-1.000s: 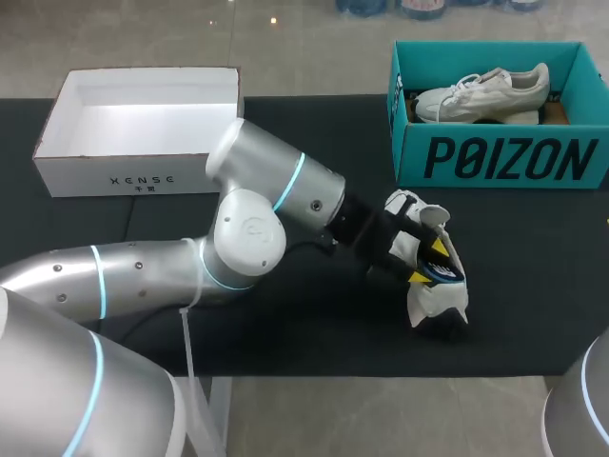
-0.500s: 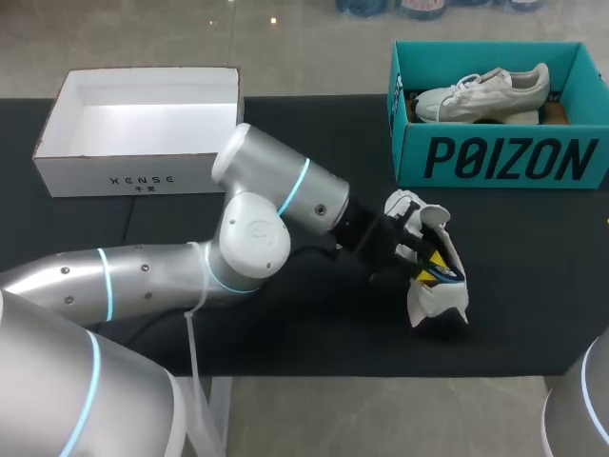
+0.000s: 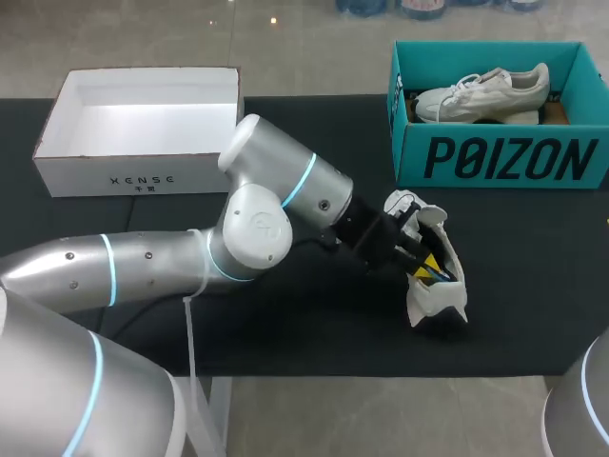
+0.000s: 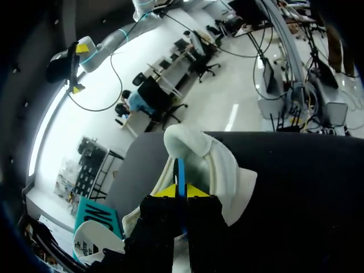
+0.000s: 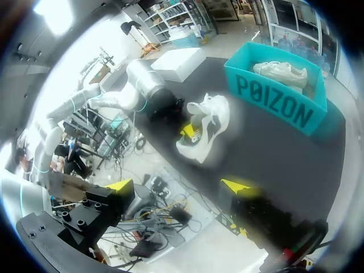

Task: Take the shoe out of the shoebox, open the shoe tongue, remove and reinsert the insole, then place the shoe into the shoebox

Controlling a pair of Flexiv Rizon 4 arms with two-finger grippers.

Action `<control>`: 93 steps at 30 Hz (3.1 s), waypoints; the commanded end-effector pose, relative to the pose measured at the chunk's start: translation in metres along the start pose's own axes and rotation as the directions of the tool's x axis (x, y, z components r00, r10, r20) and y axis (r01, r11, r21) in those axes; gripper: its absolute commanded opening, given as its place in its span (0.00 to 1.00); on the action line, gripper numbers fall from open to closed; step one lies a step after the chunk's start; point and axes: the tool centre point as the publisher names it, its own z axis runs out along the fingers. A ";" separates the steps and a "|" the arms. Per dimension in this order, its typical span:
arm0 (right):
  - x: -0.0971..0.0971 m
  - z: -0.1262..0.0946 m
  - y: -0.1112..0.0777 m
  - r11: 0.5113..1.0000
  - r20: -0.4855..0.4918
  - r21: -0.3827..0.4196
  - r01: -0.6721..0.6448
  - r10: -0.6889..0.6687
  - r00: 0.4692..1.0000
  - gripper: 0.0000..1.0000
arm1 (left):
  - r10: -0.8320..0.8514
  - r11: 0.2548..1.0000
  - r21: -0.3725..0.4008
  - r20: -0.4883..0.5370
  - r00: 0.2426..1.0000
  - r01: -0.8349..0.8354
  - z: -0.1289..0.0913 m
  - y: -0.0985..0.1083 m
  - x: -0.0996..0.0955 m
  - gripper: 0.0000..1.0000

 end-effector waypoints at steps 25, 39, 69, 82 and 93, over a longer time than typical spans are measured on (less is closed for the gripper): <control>0.000 0.000 0.000 1.000 0.001 0.003 -0.001 0.001 1.000 1.00 | -0.042 0.998 0.035 -0.158 0.987 0.048 -0.042 -0.033 -0.022 1.00; 0.000 0.000 0.000 1.000 0.001 0.003 -0.001 0.001 1.000 1.00 | -0.230 0.971 -0.161 -0.426 0.875 0.177 -0.056 -0.043 -0.006 1.00; 0.000 0.000 0.000 1.000 0.001 0.003 -0.001 0.001 1.000 1.00 | -0.218 0.884 -0.454 -0.616 0.757 -0.115 -0.035 -0.032 -0.028 0.00; 0.000 0.000 0.000 1.000 0.001 0.003 -0.001 0.001 1.000 1.00 | -0.165 0.885 -0.431 -0.643 0.748 -0.175 -0.011 -0.004 -0.004 0.00; 0.000 0.000 0.000 1.000 0.001 0.003 -0.001 0.001 1.000 1.00 | -0.226 0.891 -0.432 -0.694 0.684 -0.144 0.029 0.022 0.032 0.00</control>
